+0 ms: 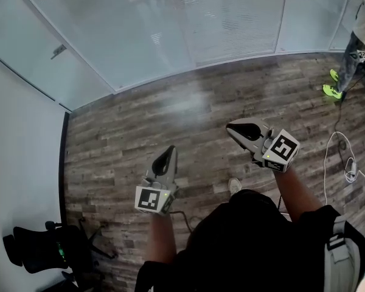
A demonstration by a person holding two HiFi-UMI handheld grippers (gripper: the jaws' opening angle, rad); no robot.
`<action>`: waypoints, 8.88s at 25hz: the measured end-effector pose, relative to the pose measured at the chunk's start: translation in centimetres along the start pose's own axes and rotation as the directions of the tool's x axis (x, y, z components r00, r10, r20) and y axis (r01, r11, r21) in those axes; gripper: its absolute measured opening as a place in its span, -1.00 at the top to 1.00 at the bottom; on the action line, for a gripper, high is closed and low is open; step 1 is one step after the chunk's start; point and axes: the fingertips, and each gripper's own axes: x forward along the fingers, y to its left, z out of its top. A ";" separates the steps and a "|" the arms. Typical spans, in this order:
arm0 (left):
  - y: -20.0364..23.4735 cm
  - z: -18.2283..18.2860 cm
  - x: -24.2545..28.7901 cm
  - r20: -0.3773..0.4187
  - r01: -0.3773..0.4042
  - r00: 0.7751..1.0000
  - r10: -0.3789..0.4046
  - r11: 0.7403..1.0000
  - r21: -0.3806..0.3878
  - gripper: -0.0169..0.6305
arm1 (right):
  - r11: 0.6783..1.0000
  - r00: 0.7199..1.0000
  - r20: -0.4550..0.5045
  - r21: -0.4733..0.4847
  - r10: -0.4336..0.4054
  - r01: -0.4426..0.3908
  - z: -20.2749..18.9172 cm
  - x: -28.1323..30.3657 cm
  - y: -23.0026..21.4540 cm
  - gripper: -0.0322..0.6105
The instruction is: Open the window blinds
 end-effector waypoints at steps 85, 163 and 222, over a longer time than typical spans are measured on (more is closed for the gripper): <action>24.3 -1.3 24.6 0.054 0.175 0.983 -0.176 0.984 0.027 0.93 | 0.997 0.996 -0.039 -0.031 -0.075 0.074 -3.2 22.4 -24.1 0.88; 38.8 -2.1 51.1 -0.026 0.065 0.998 -0.063 0.994 0.083 0.93 | 0.999 1.000 0.015 0.029 0.013 -0.013 -3.3 34.6 -55.2 0.89; 61.1 -3.8 67.8 0.021 0.450 0.892 -0.451 0.892 0.053 0.93 | 0.935 0.935 -0.031 -0.057 -0.353 0.351 -3.1 54.1 -69.4 0.89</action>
